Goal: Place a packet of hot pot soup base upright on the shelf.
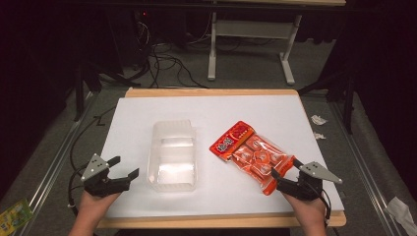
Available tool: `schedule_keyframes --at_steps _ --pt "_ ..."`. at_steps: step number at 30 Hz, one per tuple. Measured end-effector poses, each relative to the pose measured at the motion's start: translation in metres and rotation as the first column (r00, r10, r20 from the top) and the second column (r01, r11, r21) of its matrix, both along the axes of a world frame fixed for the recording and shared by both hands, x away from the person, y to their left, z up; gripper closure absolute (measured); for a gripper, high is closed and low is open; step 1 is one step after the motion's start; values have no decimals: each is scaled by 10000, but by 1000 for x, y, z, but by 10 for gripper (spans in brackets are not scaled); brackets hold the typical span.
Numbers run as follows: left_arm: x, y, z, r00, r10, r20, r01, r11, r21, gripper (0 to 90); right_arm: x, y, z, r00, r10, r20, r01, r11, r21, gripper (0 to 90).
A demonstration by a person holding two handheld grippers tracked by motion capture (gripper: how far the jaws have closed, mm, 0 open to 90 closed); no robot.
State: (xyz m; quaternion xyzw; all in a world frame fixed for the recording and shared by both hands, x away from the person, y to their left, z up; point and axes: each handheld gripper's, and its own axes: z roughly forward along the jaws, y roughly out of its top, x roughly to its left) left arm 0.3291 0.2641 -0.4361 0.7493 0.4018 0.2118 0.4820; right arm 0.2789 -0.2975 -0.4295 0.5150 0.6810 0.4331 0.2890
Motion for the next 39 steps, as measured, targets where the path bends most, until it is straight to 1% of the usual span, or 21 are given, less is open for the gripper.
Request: schedule_keyframes --at_steps 5,6,7,10,12,13,14,15,16,18,21,25,26,28,29,30,31,33,37,38,39 --pt "-1 1 0 10000 8 -1 -8 10000 -57 156 5 14 -4 9981 539 -289 -537 9985 72 153" --pt "-1 1 0 10000 21 -27 -21 10000 -95 156 10 25 -5 9941 978 -469 -971 9951 162 159" --pt "0 1 0 10000 31 -63 -32 9999 -140 156 10 25 -5 9941 978 -469 -971 9951 162 159" --pt "0 0 -1 9999 6 -103 -7 9999 -130 156 22 48 -7 9827 1638 -860 -1634 9865 120 188" --pt "0 1 -1 9999 -28 -123 26 9999 -151 156 38 72 -8 9704 2137 -1126 -2173 9759 -207 251" --pt "0 2 -1 9999 -34 -124 32 9998 -173 156 43 81 -8 9680 2211 -1190 -2272 9731 -397 265" --pt "0 2 -1 9999 -41 -134 38 9998 -197 157 49 89 -8 9667 2246 -1222 -2330 9706 -594 283" --pt "0 2 -1 9999 -41 -134 38 9998 -197 158 49 89 -8 9667 2246 -1222 -2330 9706 -594 283" --pt "0 2 -2 9998 -71 -164 68 9997 -228 158 56 97 -9 9634 2358 -1278 -2460 9667 -711 303" --pt "0 3 -2 9998 -98 -189 94 9997 -237 158 70 113 -11 9591 2393 -1513 -2549 9624 -935 329" --pt "0 3 -2 9996 -188 -202 184 9996 -224 158 91 133 -18 9485 2403 -2065 -2735 9500 -1505 374" --pt "0 4 -2 9996 -195 -203 189 9994 -286 158 110 153 -26 9414 2230 -2532 -2854 9266 -2450 406" --pt "0 4 -2 9995 -213 -224 206 9993 -309 158 117 161 -29 9395 2176 -2646 -2929 9109 -2907 420" --pt "0 4 -2 9995 -214 -226 206 9992 -334 158 119 163 -30 9386 2149 -2699 -2940 9075 -3000 428" --pt "1 3 -3 9994 -225 -250 216 9992 -340 158 122 166 -32 9393 2129 -2691 -2945 9027 -3136 435" --pt "1 3 -3 9994 -235 -253 226 9992 -341 158 125 170 -33 9385 2074 -2761 -2971 8925 -3393 452" --pt "1 3 -3 9993 -248 -263 238 9991 -357 158 125 170 -33 9385 2074 -2761 -2971 8925 -3393 452" --pt "1 3 -3 9992 -274 -291 263 9990 -374 158 130 174 -37 9320 1968 -3045 -3075 8741 -3761 477" --pt "1 3 -3 9990 -303 -331 291 9989 -370 159 133 173 -37 9340 1902 -3024 -3027 8710 -3869 475" --pt "1 4 -3 9989 -327 -340 314 9988 -388 159 133 175 -36 9326 1908 -3064 -3090 8607 -4046 471" --pt "1 4 -3 9988 -337 -357 322 9986 -415 159 133 175 -36 9326 1908 -3064 -3090 8607 -4046 471"
